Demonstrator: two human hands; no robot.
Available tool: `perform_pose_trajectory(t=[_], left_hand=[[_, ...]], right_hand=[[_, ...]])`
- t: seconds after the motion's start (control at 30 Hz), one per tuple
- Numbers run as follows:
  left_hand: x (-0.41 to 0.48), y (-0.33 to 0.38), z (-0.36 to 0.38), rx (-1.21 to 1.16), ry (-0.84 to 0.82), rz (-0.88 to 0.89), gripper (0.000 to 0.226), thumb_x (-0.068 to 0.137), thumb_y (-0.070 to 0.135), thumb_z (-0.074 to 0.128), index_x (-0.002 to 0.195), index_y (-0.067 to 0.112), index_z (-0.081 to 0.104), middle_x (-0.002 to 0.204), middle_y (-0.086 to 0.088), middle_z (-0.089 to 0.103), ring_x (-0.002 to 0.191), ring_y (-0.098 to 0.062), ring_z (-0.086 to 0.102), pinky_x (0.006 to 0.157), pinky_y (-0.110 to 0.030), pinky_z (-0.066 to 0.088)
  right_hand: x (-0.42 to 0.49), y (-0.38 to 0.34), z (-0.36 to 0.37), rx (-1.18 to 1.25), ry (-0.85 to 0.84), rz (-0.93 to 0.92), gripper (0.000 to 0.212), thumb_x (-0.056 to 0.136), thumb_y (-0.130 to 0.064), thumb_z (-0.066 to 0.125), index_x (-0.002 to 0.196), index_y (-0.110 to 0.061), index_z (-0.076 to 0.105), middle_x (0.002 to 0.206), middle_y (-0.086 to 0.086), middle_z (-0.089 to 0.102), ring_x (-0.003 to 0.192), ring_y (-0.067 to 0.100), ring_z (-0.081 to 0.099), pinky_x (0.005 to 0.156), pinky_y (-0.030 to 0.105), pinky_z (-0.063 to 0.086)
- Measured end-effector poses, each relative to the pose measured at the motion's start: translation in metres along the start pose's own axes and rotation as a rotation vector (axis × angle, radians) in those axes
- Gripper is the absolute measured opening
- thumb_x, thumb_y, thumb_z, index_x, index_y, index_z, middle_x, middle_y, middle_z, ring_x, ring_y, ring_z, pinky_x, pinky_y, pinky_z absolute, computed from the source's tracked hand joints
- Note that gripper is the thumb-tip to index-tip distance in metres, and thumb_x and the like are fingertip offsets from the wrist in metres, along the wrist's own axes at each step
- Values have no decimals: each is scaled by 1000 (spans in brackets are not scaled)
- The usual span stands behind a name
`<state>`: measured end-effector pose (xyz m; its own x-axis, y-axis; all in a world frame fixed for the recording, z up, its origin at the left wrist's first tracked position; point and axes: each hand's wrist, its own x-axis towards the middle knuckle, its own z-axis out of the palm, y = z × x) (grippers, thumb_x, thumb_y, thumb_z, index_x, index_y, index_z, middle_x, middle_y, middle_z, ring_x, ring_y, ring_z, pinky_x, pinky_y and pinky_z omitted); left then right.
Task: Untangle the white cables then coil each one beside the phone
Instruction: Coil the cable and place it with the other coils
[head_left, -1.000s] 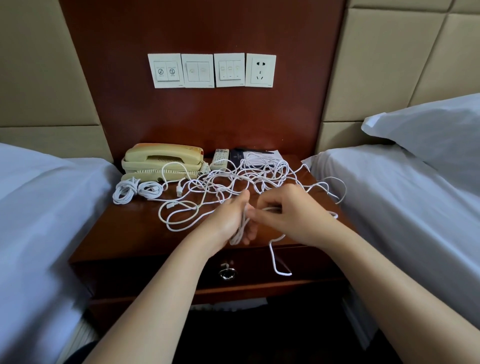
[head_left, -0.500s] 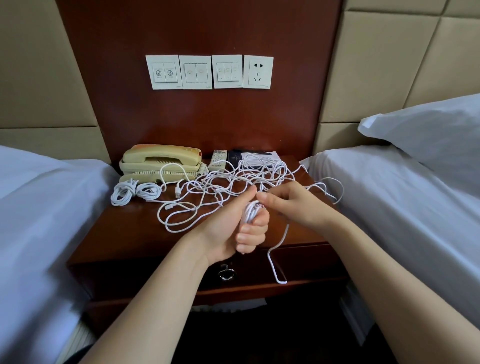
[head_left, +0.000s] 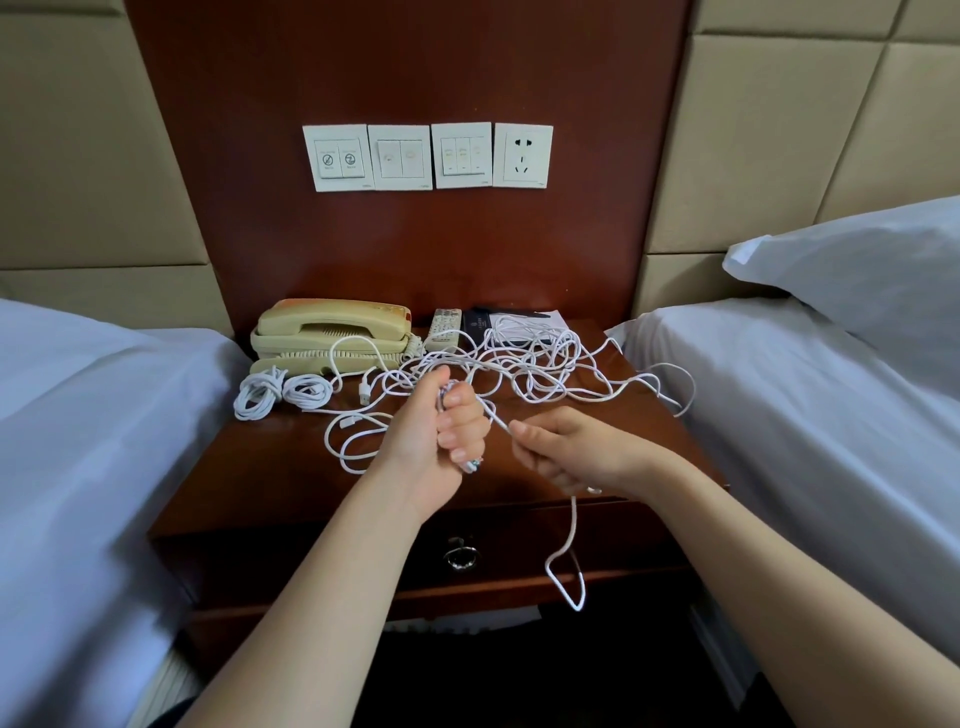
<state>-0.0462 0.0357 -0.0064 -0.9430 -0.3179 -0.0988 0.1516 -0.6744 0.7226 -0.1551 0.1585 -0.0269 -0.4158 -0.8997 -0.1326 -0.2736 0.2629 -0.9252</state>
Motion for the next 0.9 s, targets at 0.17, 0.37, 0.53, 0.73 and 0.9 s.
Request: perform_pose_trajectory(t=[0.17,0.37,0.53,0.73,0.9], left_hand=[[3,-1,1,-84,58,24,48,102,35,26,58,19,30,37,8,22,27,-4,21,27,-17,20],[9,2,-5,-45,178,66,45,102,33,26,59,20,28,35,8,23,27,-4,22,28,-17,20],[11,3,-10,-26,229,78,45,102,32,24,59,19,27,35,9,23,27,-5,22,29,-16,18],[14,2,-18,-153,280,69,46,102,35,25,59,20,29,36,9,23,27,-5,22,31,-16,17],[17,7,-25,-226,334,119,46,102,37,25,60,19,31,37,8,24,27,-5,23,30,-17,17]], right_hand=[[-4,-2,1,99,-74,21,36,103,-24,35,74,-7,48,47,-5,30,37,4,24,38,13,27],[-13,-1,-6,-52,7,156,29,97,-17,47,70,-9,55,57,1,52,43,9,45,46,19,44],[-13,2,-11,156,151,183,18,95,-10,48,80,-6,55,61,3,44,38,5,25,33,14,20],[-14,2,-6,114,163,65,40,102,-33,37,76,-10,57,52,-4,32,44,6,21,37,16,18],[-15,1,-8,43,168,29,41,100,-36,40,90,-7,67,51,-5,28,43,6,20,37,16,19]])
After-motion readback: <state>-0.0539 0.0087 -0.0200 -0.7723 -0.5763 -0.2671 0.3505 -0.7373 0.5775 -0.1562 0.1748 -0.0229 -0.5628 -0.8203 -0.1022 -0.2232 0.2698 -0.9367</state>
